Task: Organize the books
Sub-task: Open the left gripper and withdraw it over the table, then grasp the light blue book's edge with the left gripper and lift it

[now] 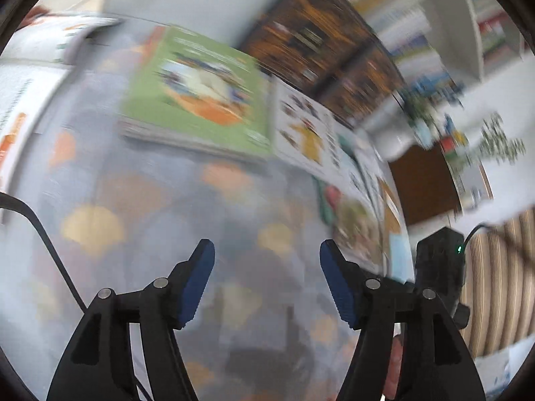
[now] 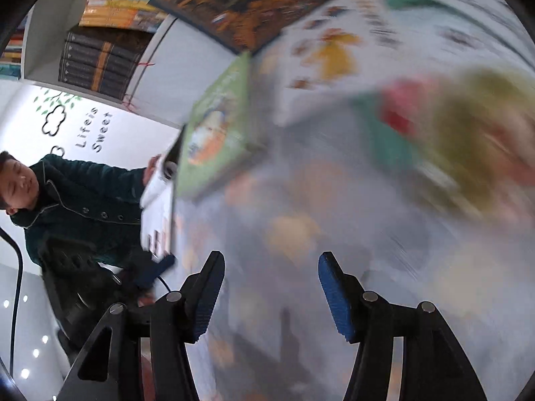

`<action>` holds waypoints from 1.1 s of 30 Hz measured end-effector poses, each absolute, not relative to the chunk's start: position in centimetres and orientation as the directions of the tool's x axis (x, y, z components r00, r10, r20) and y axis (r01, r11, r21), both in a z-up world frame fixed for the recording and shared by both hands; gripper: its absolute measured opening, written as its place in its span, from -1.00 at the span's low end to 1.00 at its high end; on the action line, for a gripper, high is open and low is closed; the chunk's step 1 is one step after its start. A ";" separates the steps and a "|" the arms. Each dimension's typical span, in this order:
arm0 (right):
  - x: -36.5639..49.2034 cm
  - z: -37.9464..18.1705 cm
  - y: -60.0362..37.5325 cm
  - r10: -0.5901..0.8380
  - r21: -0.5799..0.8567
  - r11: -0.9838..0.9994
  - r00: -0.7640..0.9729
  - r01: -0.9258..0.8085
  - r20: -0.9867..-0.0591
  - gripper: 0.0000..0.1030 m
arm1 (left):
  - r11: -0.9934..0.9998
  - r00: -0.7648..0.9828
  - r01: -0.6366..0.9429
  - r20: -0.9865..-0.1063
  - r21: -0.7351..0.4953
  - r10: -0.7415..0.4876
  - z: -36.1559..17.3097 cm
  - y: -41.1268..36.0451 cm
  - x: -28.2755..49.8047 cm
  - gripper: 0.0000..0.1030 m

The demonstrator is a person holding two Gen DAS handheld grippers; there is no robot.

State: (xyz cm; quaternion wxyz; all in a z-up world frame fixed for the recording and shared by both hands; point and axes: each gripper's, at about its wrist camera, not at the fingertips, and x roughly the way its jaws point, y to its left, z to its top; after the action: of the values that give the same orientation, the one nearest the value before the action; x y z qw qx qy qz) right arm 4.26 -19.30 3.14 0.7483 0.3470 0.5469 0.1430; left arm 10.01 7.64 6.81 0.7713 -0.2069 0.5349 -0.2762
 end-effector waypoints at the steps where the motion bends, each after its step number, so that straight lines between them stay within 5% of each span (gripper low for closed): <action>1: 2.5 3.1 -20.4 0.576 0.666 0.722 0.368 0.188 -0.730 0.10 | 0.759 0.260 0.224 -0.713 -0.612 -0.652 7.0 6.5 9.7 0.23; 20: -10.5 5.9 -43.6 0.214 0.506 0.701 0.529 0.502 -0.821 0.13 | 0.652 -0.041 0.506 -0.771 -0.565 -0.636 8.0 -17.5 4.3 0.23; 25: -12.5 5.3 -50.8 0.090 0.448 0.663 0.531 0.599 -0.843 0.13 | 0.549 -0.138 0.572 -0.731 -0.610 -0.668 7.2 -24.1 1.6 -0.02; 33: -11.9 2.1 -55.5 0.126 0.474 0.608 0.512 0.636 -0.849 0.13 | 0.585 -0.193 0.555 -0.776 -0.591 -0.601 3.7 -29.4 0.0 -0.02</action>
State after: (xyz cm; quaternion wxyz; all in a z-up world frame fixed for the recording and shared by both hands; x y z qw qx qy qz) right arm -11.94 -55.46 2.13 0.7668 0.4102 0.4649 -0.1663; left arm 0.01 -29.41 3.70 0.6351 -0.0183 0.6237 -0.4553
